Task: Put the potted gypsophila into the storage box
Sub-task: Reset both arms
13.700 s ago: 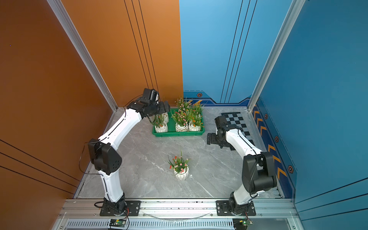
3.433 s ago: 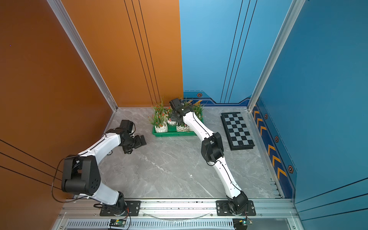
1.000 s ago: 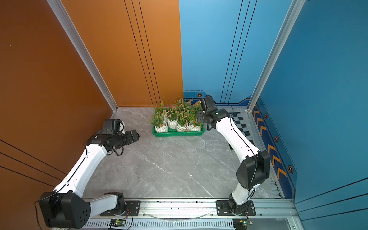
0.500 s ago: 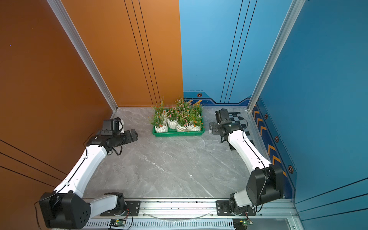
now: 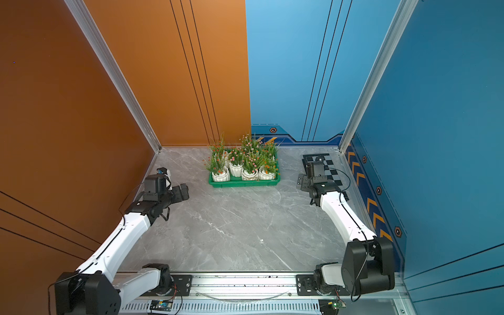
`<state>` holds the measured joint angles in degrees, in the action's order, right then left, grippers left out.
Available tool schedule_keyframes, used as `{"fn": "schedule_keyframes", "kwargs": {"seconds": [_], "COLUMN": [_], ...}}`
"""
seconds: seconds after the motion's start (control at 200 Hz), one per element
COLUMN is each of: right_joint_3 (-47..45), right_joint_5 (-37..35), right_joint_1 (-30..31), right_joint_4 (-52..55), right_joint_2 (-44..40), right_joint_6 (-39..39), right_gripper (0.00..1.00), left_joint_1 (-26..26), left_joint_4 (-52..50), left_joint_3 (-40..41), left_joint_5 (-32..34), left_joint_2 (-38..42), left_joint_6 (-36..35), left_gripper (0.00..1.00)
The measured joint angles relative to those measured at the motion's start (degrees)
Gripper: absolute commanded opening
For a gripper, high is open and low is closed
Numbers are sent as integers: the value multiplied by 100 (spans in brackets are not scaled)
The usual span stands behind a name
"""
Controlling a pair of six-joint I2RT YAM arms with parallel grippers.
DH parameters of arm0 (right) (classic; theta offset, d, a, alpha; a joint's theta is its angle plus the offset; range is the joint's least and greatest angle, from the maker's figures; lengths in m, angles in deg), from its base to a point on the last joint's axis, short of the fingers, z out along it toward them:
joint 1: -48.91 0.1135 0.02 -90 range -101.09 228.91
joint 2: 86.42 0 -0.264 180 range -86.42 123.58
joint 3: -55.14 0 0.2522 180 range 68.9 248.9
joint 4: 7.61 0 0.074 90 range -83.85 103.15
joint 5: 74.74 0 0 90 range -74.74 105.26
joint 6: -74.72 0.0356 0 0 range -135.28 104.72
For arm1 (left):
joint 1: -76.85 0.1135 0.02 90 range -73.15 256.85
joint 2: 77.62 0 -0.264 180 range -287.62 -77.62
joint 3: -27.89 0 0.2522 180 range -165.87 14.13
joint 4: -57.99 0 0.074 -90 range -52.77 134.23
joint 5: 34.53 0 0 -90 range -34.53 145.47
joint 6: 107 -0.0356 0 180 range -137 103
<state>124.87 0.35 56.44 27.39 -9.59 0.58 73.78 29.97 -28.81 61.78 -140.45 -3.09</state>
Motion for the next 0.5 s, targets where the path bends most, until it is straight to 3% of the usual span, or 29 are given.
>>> {"fn": "schedule_keyframes", "kwargs": {"seconds": [0.24, 0.501], "right_joint_3": [-310, -669], "right_joint_5": [-26, 625], "right_joint_1": [-120, -426], "right_joint_4": [-678, -1604], "right_joint_2": [-87, 221], "right_joint_6": [-131, -603], "right_gripper": [100, 100], "left_joint_1": [-39, -39], "left_joint_4": [1513, 2643], "left_joint_3": [1021, 1405], "left_joint_5": [352, 483], "left_joint_2": [111, -229], "left_joint_6": [-597, -1003], "left_gripper": [98, 98]}}
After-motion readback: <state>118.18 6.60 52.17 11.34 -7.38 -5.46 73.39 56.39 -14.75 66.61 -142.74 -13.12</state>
